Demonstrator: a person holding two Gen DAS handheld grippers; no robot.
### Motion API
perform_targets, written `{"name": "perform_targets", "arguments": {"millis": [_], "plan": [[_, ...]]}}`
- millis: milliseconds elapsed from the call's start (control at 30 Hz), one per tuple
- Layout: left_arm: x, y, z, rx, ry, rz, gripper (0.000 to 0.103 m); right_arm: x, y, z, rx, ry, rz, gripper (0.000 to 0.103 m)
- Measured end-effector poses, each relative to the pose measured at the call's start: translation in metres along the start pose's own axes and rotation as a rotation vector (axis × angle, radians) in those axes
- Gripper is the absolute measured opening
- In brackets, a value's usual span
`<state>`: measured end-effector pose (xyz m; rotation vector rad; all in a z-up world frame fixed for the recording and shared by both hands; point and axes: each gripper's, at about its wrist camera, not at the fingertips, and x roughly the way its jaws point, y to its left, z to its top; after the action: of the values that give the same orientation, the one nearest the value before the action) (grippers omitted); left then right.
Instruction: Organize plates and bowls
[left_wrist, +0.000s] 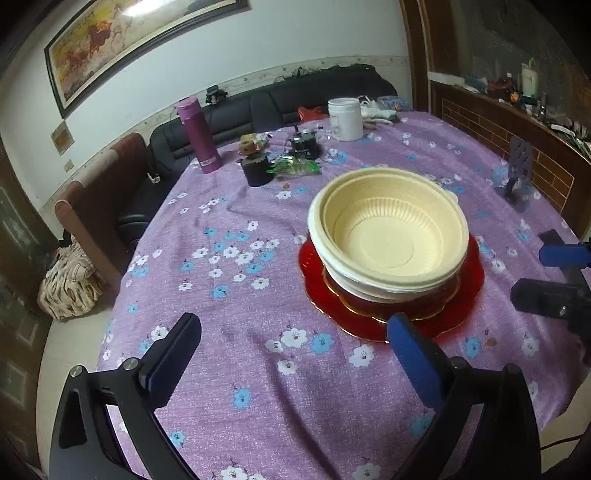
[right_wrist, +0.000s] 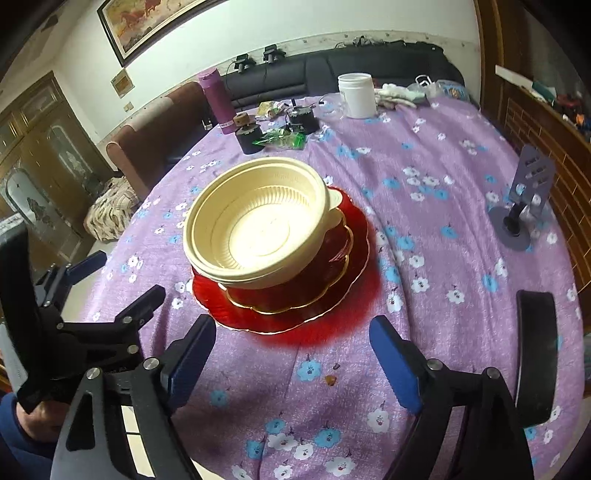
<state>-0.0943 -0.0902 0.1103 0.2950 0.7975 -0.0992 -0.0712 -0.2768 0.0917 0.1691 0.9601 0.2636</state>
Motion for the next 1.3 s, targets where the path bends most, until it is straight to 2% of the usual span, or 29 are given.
{"name": "perform_targets", "arguments": {"millis": [100, 167, 300, 433, 533, 667, 800, 1000, 1300], "plan": [[-0.009, 0.0, 0.002, 0.016, -0.028, 0.014, 0.103, -0.003, 0.005, 0.001, -0.026, -0.021, -0.008, 0.089], [-0.011, -0.003, 0.002, 0.045, -0.033, 0.055, 0.103, -0.003, 0.008, 0.003, -0.037, -0.029, -0.002, 0.089], [-0.005, -0.005, 0.006, 0.06, 0.043, 0.182, 0.103, -0.004, 0.01, 0.006, -0.032, -0.038, 0.013, 0.089], [-0.011, 0.008, 0.01, 0.018, 0.029, 0.2, 0.103, -0.003, 0.012, 0.01, -0.037, -0.048, -0.007, 0.089], [-0.018, 0.014, 0.012, 0.006, 0.009, 0.209, 0.103, -0.001, 0.016, 0.01, -0.064, -0.044, -0.053, 0.089], [-0.013, 0.022, 0.012, -0.034, 0.052, 0.192, 0.103, -0.001, 0.022, 0.011, -0.111, -0.051, -0.107, 0.089], [-0.007, 0.028, 0.013, -0.066, 0.089, 0.208, 0.103, -0.005, 0.028, 0.012, -0.169, -0.085, -0.17, 0.091], [-0.009, 0.028, 0.016, -0.069, 0.078, 0.25, 0.103, -0.006, 0.035, 0.016, -0.239, -0.115, -0.211, 0.092], [-0.006, 0.027, 0.017, -0.062, 0.087, 0.273, 0.103, -0.004, 0.051, 0.018, -0.337, -0.132, -0.226, 0.092]]}}
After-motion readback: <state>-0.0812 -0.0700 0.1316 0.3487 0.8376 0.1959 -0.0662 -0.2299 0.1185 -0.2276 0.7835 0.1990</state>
